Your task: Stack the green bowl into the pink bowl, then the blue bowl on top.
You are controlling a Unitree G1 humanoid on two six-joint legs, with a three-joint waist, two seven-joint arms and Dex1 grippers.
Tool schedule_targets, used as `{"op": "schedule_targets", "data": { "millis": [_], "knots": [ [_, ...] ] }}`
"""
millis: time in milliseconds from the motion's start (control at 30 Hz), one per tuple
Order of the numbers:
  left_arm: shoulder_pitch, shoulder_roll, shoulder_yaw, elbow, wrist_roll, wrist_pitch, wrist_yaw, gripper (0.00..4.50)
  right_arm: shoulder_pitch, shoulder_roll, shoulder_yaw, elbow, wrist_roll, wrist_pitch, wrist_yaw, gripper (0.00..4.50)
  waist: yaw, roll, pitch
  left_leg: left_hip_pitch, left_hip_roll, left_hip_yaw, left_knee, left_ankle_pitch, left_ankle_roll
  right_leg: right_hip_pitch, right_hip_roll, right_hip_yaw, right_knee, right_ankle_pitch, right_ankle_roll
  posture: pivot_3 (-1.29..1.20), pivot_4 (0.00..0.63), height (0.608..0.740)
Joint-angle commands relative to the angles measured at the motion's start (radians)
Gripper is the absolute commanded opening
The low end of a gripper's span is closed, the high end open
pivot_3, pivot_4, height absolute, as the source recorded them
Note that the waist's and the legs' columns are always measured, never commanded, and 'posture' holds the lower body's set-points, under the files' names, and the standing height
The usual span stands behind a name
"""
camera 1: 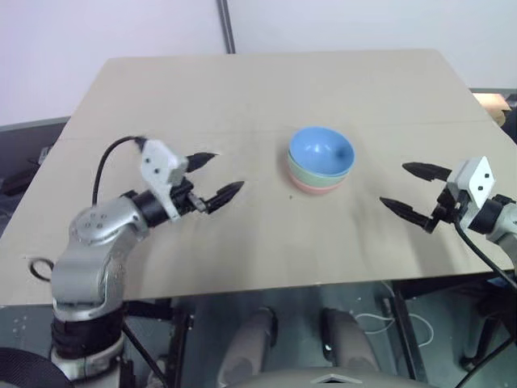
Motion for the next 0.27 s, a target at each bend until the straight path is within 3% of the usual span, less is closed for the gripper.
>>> {"op": "schedule_targets", "data": {
  "millis": [33, 267],
  "knots": [
    [0.099, 0.035, 0.087, -0.013, -0.034, -0.117, -0.05, 4.48, 0.059, -0.058, -0.109, -0.022, 0.044, 0.003, 0.066, 4.5, 0.001, 0.0, 0.0, 0.0, 0.0, 0.001, 0.0, 0.0, 0.0, 0.0, 0.0, 0.0, 0.0, -0.001, -0.001, 0.0, 0.15, 0.74],
    [0.257, 0.109, 0.169, 0.014, -0.114, -0.13, -0.131, 4.48, 0.159, -0.137, -0.244, 0.001, 0.067, 0.031, 0.141, 4.5, 0.002, 0.0, 0.0, 0.001, 0.0, 0.004, 0.0, -0.002, -0.004, 0.001, -0.001, 0.0, 0.0, -0.004, 0.001, 0.0, 0.15, 0.74]
  ]
}}
